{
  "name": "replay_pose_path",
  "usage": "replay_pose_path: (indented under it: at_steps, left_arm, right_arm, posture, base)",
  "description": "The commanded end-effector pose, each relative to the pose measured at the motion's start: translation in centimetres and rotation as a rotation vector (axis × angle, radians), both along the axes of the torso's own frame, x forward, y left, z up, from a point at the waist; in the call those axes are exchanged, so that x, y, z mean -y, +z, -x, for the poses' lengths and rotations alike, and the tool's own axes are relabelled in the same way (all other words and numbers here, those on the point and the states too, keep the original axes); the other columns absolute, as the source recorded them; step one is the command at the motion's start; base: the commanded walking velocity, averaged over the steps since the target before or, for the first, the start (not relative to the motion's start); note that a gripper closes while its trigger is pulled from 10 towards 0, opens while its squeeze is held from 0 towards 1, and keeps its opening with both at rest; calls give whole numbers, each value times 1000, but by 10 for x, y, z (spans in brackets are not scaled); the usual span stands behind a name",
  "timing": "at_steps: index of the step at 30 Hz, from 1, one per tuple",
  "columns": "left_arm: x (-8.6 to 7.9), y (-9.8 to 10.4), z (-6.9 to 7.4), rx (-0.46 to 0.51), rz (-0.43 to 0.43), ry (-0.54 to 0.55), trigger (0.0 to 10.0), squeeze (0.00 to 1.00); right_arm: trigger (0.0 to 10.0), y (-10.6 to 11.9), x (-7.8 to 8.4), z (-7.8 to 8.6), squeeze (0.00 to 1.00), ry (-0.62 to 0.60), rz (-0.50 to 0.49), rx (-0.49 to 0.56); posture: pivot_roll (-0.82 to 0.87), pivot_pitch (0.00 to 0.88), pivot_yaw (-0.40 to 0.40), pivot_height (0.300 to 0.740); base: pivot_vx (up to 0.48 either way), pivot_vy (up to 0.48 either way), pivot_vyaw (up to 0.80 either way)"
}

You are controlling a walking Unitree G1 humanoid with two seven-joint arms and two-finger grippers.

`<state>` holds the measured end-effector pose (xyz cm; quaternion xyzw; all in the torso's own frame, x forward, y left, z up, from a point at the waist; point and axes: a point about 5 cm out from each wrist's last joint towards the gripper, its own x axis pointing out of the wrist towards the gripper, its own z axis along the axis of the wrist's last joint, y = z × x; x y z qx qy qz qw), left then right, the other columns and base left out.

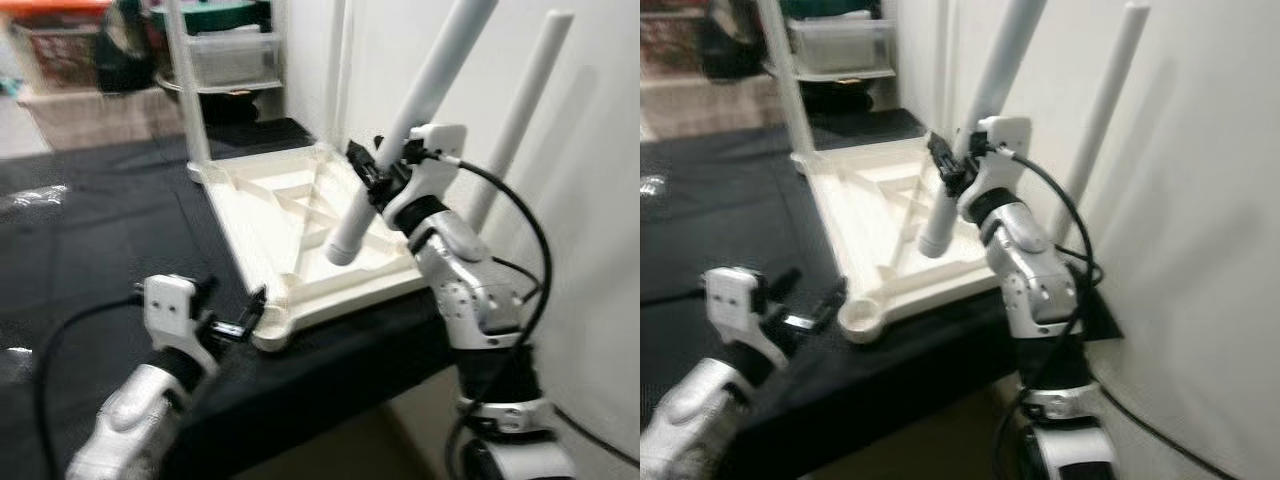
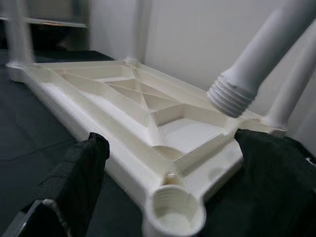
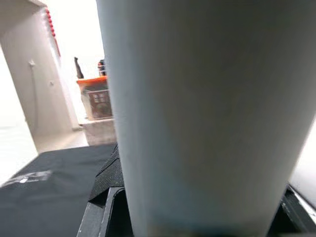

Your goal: Building children table

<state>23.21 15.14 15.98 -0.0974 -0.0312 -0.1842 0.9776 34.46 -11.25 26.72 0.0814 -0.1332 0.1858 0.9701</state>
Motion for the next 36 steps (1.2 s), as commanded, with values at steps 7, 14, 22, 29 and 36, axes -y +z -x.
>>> replay_pose_path:
  at_steps: [7,14,22,29,36]
  left_arm:
    - [-3,2,1,8,10,16,10000,0]
    - [-5,1,2,-3,14,19,10000,0]
    - [-5,-3,2,-19,6,21,10000,0]
    - [-6,-7,4,-42,-3,21,10000,0]
    - [-25,-20,8,-100,-60,71,10000,0]
  right_arm:
    - [10000,7,-6,0,0,22,-10,24]
    - [10000,9,-5,0,0,47,3,26]
    - [10000,10,1,-2,0,151,71,21]
    - [10000,-1,14,0,0,303,134,-45]
    - [10000,-25,10,18,0,569,232,-87]
  posture:
    - [78,0,-84,740]
    - [77,0,-84,740]
    - [79,0,-86,740]
    - [75,0,-89,740]
    - [83,0,-90,740]
  base:
    - [0,206,0]
    - [0,0,0]
    - [0,0,0]
    - [0,0,0]
    - [0,0,0]
